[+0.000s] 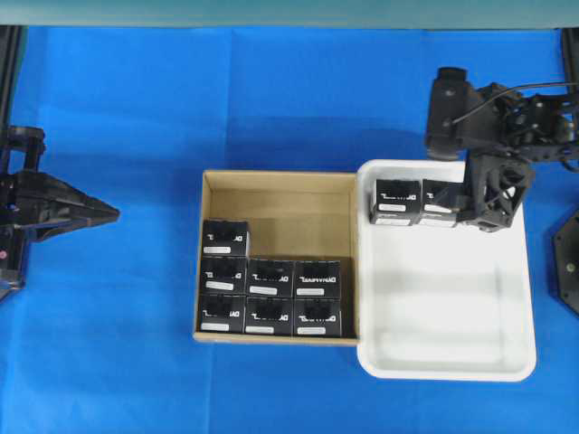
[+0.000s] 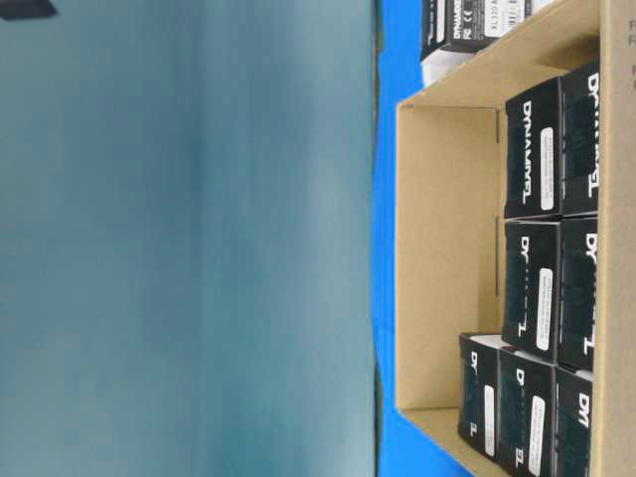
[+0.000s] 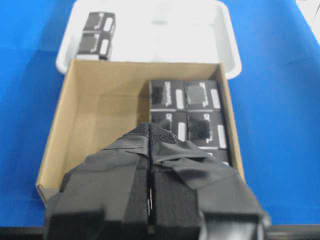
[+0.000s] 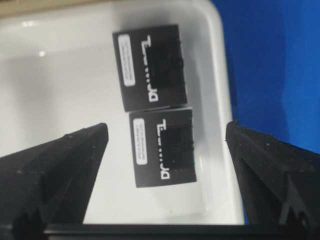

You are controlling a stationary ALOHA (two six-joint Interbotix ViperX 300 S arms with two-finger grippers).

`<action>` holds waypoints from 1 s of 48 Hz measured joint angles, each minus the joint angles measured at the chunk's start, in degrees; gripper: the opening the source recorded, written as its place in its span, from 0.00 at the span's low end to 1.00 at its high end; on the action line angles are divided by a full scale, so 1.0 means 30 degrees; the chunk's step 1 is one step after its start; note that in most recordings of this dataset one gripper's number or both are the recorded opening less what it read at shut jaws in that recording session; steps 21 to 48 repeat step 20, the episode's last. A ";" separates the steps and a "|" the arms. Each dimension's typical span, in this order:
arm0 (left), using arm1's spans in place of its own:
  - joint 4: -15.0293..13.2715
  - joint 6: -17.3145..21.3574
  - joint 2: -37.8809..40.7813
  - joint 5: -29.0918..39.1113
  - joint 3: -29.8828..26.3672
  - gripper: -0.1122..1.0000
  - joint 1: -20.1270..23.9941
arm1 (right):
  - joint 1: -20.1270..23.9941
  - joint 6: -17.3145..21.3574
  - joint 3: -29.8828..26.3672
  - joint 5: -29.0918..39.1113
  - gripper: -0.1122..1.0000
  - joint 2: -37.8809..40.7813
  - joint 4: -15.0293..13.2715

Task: Pick the box from inside the cardboard box.
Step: 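Lower the package into the tray beside the other package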

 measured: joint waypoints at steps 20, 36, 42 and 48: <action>0.0000 -0.0029 -0.0117 0.0059 0.0000 0.04 0.0000 | 0.0703 0.0410 0.1377 -0.2813 0.96 -0.3105 0.0000; 0.0000 -0.0029 -0.0117 0.0059 0.0000 0.04 0.0000 | 0.0703 0.0410 0.1377 -0.2813 0.96 -0.3105 0.0000; 0.0000 -0.0029 -0.0117 0.0059 0.0000 0.04 0.0000 | 0.0703 0.0410 0.1377 -0.2813 0.96 -0.3105 0.0000; 0.0000 -0.0029 -0.0117 0.0059 0.0000 0.04 0.0000 | 0.0703 0.0410 0.1377 -0.2813 0.96 -0.3105 0.0000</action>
